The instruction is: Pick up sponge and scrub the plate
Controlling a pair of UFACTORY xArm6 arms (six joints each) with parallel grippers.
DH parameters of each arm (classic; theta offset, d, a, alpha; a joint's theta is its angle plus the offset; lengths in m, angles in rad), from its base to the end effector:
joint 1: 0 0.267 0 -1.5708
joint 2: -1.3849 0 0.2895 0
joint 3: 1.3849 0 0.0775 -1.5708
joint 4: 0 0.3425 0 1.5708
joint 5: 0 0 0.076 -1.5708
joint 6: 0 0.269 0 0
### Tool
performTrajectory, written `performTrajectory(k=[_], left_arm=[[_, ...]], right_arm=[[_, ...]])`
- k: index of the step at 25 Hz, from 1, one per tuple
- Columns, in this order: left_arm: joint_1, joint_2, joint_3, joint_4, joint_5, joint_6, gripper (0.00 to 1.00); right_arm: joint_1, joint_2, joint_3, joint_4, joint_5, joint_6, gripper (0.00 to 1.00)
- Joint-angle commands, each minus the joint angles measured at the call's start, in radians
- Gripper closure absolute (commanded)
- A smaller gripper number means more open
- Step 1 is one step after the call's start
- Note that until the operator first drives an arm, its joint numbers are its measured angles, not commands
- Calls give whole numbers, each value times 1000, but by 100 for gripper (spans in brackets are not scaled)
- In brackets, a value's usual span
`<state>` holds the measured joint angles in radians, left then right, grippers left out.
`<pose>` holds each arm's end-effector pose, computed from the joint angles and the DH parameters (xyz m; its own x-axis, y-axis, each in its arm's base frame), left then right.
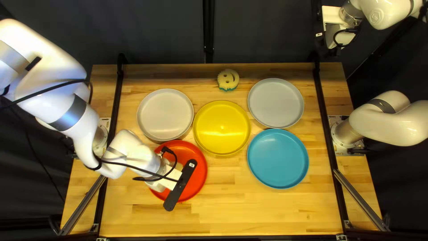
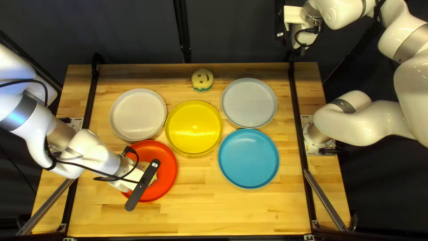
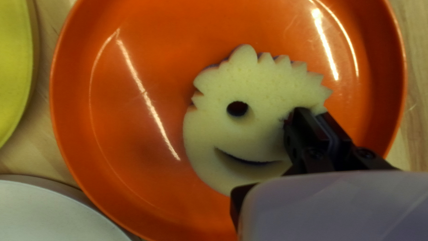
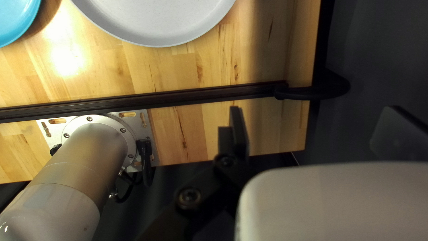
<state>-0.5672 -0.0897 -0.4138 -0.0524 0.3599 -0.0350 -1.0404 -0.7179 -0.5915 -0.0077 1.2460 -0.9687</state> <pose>0.3153 -0.2024 0.0372 0.8770 -0.4592 0.1415 -0.4674 -0.8835 0.0302 0.1487 -0.2570 0.2392 0.9972 -0.0685 0.0297 -0.0701 -0.9959 0.0564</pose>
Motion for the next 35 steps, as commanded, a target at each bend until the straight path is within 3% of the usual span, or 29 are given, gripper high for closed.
performTrajectory(k=[1, 9, 14, 20, 27, 35], left_arm=[[19, -59, 66, -24, -8, 17, 100], [53, -150, 163, -61, -15, 45, 100], [15, -82, 106, -55, -37, 9, 100], [-51, 47, -30, -15, -44, -54, 100], [-71, 77, -82, 34, -24, -93, 100], [49, -3, 58, -17, -77, 56, 100]], right_arm=[[0, 0, 0, 0, 0, 0, 0], [0, 0, 0, 0, 0, 0, 0], [0, 0, 0, 0, 0, 0, 0], [0, 0, 0, 0, 0, 0, 0], [0, 0, 0, 0, 0, 0, 0], [0, 0, 0, 0, 0, 0, 0]])
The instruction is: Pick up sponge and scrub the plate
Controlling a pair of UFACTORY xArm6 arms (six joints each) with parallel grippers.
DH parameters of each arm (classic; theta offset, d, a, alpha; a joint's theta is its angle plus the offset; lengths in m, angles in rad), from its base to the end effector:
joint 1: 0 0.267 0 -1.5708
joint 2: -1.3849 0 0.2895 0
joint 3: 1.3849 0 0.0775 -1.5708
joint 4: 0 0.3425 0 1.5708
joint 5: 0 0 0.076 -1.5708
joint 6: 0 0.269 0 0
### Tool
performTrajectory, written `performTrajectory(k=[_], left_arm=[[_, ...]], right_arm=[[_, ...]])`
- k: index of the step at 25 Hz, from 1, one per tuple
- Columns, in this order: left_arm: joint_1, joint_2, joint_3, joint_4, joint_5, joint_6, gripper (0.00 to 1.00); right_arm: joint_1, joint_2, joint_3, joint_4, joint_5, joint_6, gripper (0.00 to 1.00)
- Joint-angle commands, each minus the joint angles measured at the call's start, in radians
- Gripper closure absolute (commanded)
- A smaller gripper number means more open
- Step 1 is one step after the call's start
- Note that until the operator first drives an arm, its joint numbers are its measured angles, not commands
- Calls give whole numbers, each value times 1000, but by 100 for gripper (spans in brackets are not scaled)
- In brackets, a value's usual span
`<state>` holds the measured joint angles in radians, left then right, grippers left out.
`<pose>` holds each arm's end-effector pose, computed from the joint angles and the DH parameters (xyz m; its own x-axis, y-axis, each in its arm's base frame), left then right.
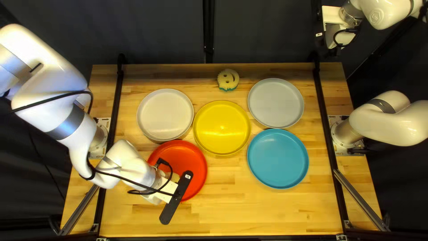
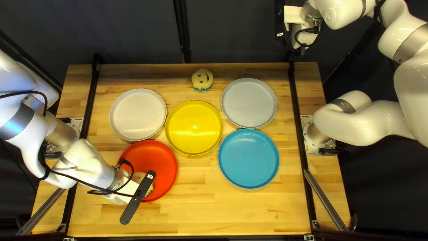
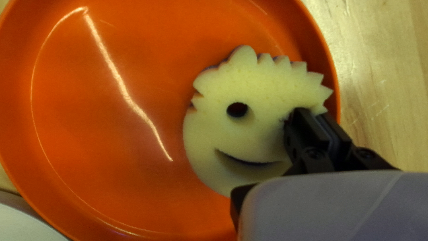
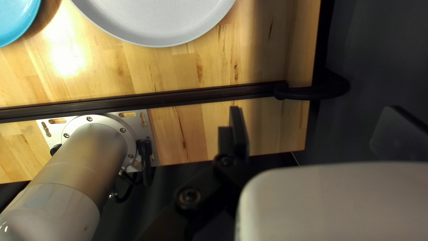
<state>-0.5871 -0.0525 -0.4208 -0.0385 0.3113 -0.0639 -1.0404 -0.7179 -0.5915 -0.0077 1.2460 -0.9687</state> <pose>0.3178 -0.2119 0.0312 0.8732 -0.4605 0.1595 -0.4702 -0.8821 0.0278 0.1487 -0.2570 0.2392 0.9972 -0.0685 0.0297 -0.0701 -0.9959 0.0564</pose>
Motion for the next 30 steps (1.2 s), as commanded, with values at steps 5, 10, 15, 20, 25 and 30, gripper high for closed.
performTrajectory(k=[5, 10, 15, 20, 25, 30], left_arm=[[170, -87, 100, -65, -12, 204, 100], [222, -105, 84, -65, 24, 253, 100], [174, -27, 24, -55, -2, 215, 100], [86, 50, -40, -25, -21, 130, 100], [-10, 92, -120, 50, 18, -10, 100], [-18, 114, -159, 73, 38, -22, 100]], right_arm=[[0, 0, 0, 0, 0, 0, 0], [0, 0, 0, 0, 0, 0, 0], [0, 0, 0, 0, 0, 0, 0], [0, 0, 0, 0, 0, 0, 0], [0, 0, 0, 0, 0, 0, 0], [0, 0, 0, 0, 0, 0, 0]])
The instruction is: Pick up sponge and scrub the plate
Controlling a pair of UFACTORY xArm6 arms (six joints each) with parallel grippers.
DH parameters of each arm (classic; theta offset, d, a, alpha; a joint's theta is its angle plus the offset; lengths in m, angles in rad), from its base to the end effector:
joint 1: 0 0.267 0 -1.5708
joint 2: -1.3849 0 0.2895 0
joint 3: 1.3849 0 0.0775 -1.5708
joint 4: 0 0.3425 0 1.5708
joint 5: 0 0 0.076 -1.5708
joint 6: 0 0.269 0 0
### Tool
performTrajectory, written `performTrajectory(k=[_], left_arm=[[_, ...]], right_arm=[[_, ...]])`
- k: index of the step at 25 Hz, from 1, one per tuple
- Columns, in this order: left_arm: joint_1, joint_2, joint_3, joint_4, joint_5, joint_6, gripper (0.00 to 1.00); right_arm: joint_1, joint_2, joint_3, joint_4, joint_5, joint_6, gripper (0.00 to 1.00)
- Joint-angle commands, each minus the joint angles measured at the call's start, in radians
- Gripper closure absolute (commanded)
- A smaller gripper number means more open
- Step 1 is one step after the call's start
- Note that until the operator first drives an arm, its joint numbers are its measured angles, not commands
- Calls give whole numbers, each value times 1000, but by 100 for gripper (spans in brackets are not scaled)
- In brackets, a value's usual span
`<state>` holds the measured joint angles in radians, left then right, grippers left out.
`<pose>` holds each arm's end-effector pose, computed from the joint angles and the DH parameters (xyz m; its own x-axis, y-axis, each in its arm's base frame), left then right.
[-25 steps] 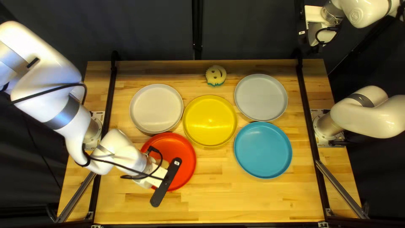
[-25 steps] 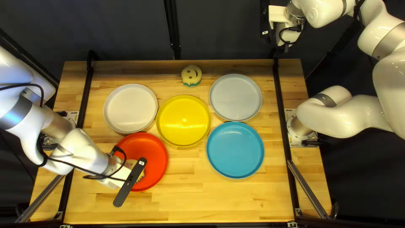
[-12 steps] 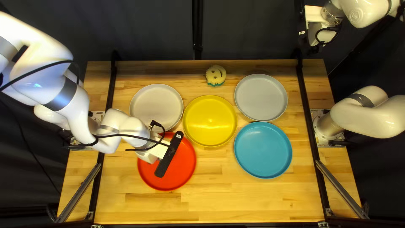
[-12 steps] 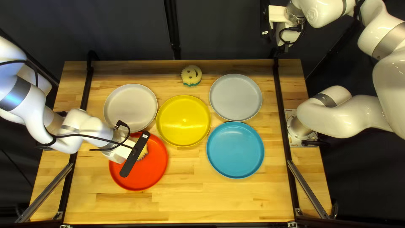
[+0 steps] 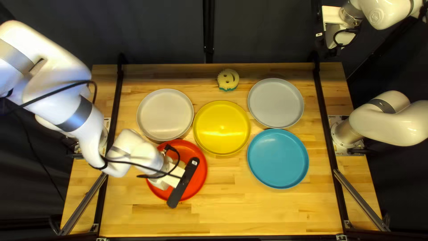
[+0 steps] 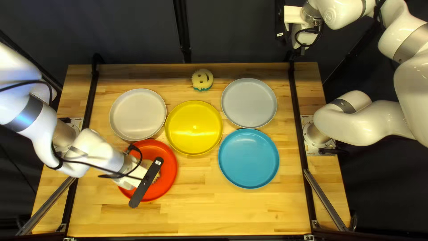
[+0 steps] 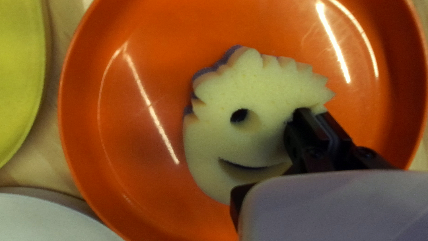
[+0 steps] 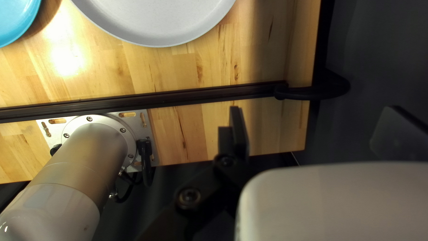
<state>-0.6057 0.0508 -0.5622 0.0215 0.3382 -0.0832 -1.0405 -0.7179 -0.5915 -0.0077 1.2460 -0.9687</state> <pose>0.3490 -0.2413 0.0358 0.8439 -0.5080 0.1725 -0.5163 -0.8564 0.0038 0.1487 -0.2571 0.2392 0.9972 -0.0686 0.0297 -0.0702 -0.9959 0.0564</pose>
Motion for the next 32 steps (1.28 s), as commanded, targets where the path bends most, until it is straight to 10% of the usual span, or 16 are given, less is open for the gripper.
performTrajectory(k=[1, 15, 32], left_arm=[[4, 11, -17, 13, 10, 3, 100], [164, 63, -103, 4, 26, 197, 100], [10, -59, 73, 14, 12, -15, 100]], right_arm=[[0, 0, 0, 0, 0, 0, 0], [0, 0, 0, 0, 0, 0, 0], [0, 0, 0, 0, 0, 0, 0]])
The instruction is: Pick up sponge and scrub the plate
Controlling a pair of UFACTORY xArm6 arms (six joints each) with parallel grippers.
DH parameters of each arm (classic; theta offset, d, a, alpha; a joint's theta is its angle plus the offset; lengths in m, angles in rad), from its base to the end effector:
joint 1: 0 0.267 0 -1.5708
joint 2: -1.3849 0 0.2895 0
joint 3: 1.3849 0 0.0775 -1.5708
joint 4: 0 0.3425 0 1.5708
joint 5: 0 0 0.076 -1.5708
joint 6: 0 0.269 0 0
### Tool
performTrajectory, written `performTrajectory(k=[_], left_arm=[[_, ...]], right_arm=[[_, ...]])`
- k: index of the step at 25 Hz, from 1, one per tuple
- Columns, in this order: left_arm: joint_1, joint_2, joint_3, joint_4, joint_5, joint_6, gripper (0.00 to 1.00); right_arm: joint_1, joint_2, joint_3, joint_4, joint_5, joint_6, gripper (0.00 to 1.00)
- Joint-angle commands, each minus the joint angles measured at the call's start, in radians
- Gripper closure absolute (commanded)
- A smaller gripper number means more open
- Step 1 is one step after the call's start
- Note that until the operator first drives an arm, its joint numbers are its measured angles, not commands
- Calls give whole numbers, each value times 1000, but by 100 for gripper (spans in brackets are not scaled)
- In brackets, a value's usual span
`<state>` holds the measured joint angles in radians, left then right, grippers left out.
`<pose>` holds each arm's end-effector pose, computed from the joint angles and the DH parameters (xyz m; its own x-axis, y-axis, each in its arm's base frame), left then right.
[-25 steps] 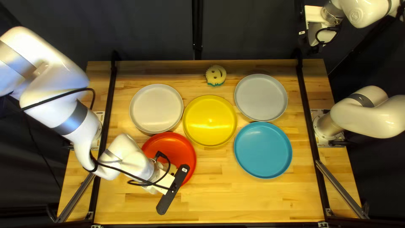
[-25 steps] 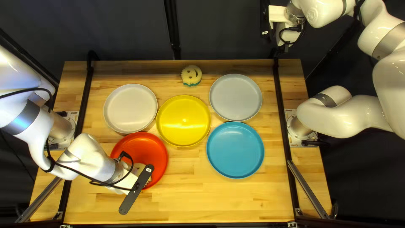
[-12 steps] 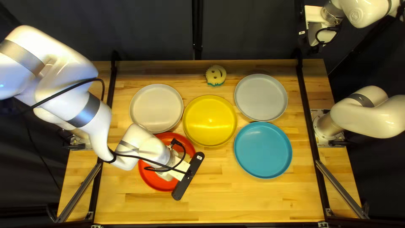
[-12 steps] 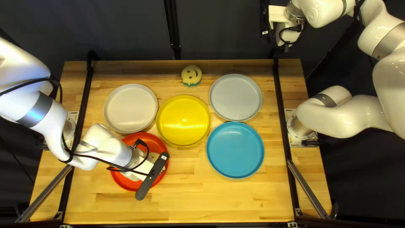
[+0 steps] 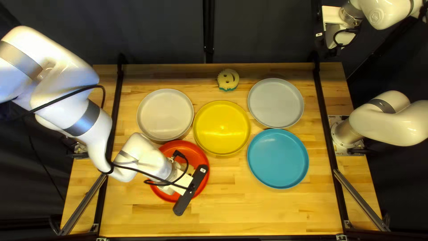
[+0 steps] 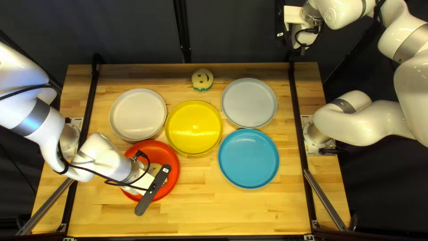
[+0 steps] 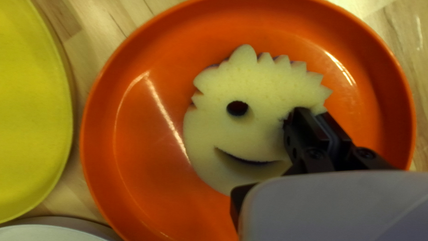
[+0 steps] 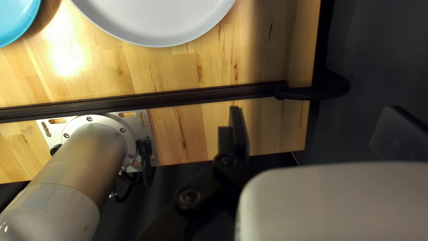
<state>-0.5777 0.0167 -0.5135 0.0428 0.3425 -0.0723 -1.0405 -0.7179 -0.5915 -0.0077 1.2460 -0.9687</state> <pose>0.3406 -0.2211 0.0323 0.8447 -0.5125 0.1543 -0.5174 -0.8557 -0.0093 0.1487 -0.2571 0.2392 0.9972 -0.0686 0.0297 -0.0702 -0.9959 0.0564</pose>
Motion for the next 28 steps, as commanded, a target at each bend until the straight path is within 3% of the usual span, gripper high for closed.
performTrajectory(k=[1, 4, 18, 28], left_arm=[[-19, -32, 32, -9, 9, -28, 100], [-11, -34, 32, -18, 10, -20, 100], [177, 94, -125, -36, -7, 218, 100], [102, -4, -2, -21, -17, 110, 100]], right_arm=[[0, 0, 0, 0, 0, 0, 0], [0, 0, 0, 0, 0, 0, 0], [0, 0, 0, 0, 0, 0, 0], [0, 0, 0, 0, 0, 0, 0]])
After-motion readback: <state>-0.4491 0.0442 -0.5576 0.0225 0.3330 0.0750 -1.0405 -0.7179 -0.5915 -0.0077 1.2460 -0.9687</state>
